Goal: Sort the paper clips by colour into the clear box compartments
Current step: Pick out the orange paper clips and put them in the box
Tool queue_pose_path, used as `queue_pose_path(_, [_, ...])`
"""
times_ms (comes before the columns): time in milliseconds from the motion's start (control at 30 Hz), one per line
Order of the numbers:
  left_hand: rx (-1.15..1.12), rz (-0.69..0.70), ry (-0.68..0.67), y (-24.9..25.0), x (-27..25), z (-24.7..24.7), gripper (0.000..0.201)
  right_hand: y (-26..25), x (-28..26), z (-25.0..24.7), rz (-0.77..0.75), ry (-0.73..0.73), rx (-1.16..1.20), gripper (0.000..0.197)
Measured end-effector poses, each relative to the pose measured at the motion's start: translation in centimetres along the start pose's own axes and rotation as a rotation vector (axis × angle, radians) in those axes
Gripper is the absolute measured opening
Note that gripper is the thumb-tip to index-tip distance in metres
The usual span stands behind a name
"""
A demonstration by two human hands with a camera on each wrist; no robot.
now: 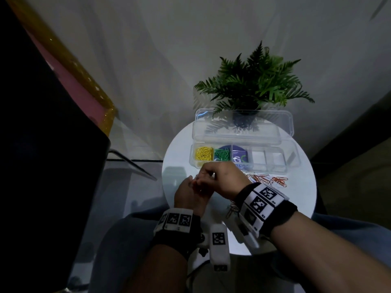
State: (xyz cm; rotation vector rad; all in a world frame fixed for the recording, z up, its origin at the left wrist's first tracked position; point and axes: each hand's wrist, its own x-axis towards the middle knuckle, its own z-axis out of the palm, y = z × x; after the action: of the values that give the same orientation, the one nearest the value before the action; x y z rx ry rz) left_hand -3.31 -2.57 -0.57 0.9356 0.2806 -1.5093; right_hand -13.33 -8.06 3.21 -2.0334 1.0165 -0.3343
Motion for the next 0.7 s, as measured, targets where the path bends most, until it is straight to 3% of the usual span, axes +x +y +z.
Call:
queue_pose_path(167, [0.003, -0.032, -0.056, 0.6, -0.1, 0.3, 0.034, 2.0, 0.2, -1.2, 0.124, 0.188, -0.079, 0.019])
queue_pose_path(367, [0.098, -0.021, 0.05, 0.8, 0.4, -0.3, 0.047, 5.2, 0.0, -0.1, 0.227, -0.155, -0.389, 0.025])
queue_pose_path(567, [0.102, -0.04, 0.051, 0.8, 0.2, 0.0, 0.047, 5.7, 0.8, 0.4, 0.218, -0.175, -0.455, 0.015])
queue_pose_path(700, [0.074, -0.047, 0.046, 0.7, -0.1, 0.3, 0.043, 5.8, 0.5, 0.0, 0.226, -0.197, -0.424, 0.018])
